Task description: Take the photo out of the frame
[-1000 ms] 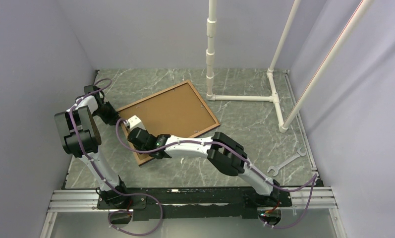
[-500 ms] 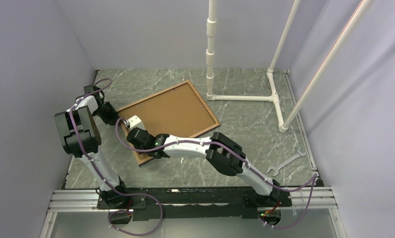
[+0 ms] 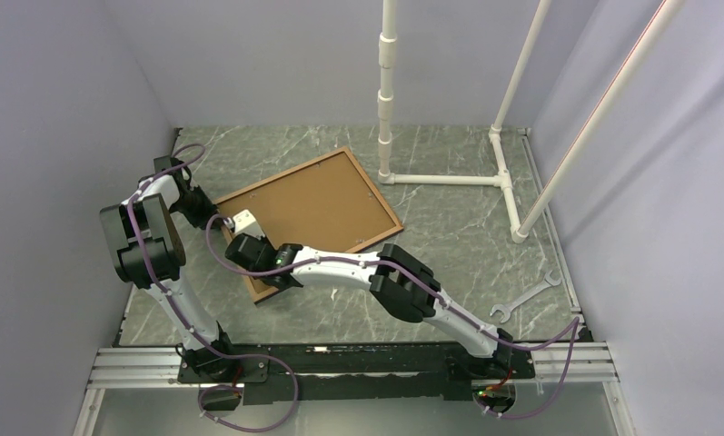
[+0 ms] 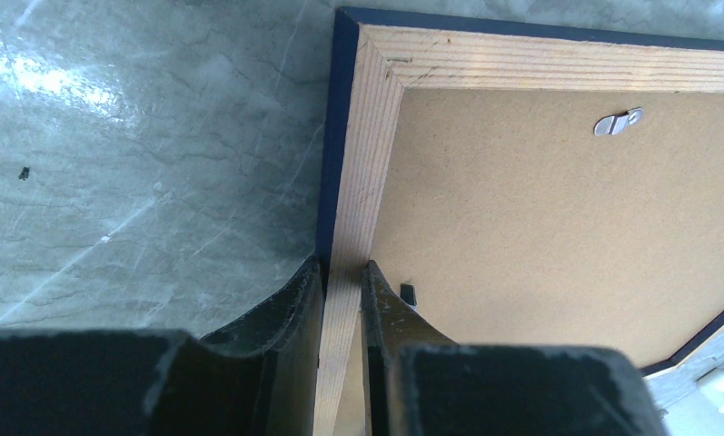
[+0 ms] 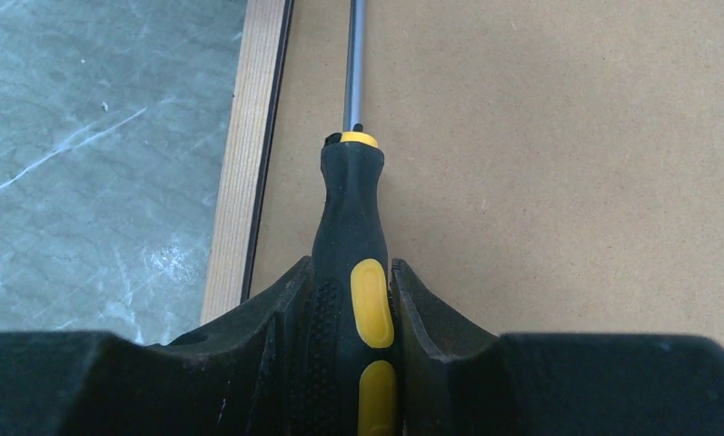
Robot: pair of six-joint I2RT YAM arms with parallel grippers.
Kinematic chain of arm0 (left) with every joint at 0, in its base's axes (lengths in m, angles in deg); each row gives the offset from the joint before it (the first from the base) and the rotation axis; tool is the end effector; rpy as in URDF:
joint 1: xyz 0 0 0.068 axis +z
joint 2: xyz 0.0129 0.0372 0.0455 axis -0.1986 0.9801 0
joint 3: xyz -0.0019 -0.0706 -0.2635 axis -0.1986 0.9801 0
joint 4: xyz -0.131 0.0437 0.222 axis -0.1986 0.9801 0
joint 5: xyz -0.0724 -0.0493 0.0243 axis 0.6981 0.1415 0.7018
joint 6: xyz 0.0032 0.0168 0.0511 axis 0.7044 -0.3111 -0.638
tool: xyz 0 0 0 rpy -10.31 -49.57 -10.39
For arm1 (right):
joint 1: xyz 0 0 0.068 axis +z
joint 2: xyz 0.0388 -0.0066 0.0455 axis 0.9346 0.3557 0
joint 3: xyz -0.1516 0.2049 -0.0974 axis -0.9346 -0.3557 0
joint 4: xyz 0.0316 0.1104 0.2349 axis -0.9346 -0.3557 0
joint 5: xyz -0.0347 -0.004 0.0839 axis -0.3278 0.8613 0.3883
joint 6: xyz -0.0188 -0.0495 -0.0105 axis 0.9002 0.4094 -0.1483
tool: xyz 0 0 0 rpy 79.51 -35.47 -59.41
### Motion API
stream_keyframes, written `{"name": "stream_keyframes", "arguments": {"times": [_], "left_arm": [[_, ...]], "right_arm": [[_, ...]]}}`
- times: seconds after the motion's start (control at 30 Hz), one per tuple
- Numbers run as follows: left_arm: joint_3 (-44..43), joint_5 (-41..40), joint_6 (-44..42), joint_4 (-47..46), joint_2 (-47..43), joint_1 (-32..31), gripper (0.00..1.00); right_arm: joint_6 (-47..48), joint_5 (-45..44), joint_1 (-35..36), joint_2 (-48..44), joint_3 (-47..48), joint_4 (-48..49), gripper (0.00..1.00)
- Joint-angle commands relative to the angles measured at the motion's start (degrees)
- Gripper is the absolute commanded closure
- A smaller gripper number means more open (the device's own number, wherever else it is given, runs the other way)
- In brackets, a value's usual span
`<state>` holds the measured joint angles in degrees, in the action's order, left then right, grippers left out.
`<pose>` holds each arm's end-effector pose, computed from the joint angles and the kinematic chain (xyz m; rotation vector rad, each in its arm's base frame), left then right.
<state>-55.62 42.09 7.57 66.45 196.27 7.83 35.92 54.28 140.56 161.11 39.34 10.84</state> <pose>0.3571 0.1147 0.1630 -0.9660 2.6499 -0.4028 0.1889 0.5116 0.1663 -0.7141 2.1460 0.3463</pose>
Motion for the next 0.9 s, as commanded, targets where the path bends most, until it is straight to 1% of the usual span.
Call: {"name": "stream_keyframes", "arguments": {"times": [0.0,0.13,0.33,0.47,0.6,0.67,0.7,0.77,0.8,0.87], "left_arm": [[-0.2,-0.7,-1.1,2.7,1.8,-0.2,1.00],[-0.2,-0.7,-1.1,2.8,1.8,-0.3,1.00],[-0.1,-1.4,-0.7,2.6,1.3,-0.2,0.99],[0.0,-2.5,-0.9,2.6,0.4,-0.1,0.84],[0.2,-2.3,-1.3,2.5,-1.0,-0.2,0.69],[0.6,-2.3,-1.3,2.0,-2.3,-0.2,0.59],[0.7,-2.4,-1.3,1.9,-3.3,-0.1,0.55],[1.0,-1.9,-1.4,1.5,-4.8,-0.1,0.46],[1.3,-1.4,-1.3,1.2,-5.6,-0.2,0.44],[2.1,-0.5,-1.2,0.5,-7.7,-0.1,0.40]], "right_arm": [[0.4,-1.5,-0.1,-0.6,0.8,0.1,1.00],[0.8,-1.7,-0.9,-2.2,0.2,-0.2,1.00],[3.3,-4.8,-3.3,-15.3,-11.0,4.6,1.00],[3.1,-7.9,-6.6,-26.2,-21.7,5.6,1.00],[-0.4,-7.9,-13.7,-39.1,-37.0,6.1,1.00],[-2.2,-8.4,-18.2,-45.8,-46.2,5.7,1.00],[-3.4,-9.1,-20.5,-50.2,-50.2,5.3,1.00],[-6.9,-10.2,-26.2,-55.8,-56.8,2.6,1.00],[-9.2,-9.4,-29.7,-58.2,-59.5,0.1,1.00],[-10.9,-5.9,-36.9,-62.9,-65.1,-2.6,1.00]]}}
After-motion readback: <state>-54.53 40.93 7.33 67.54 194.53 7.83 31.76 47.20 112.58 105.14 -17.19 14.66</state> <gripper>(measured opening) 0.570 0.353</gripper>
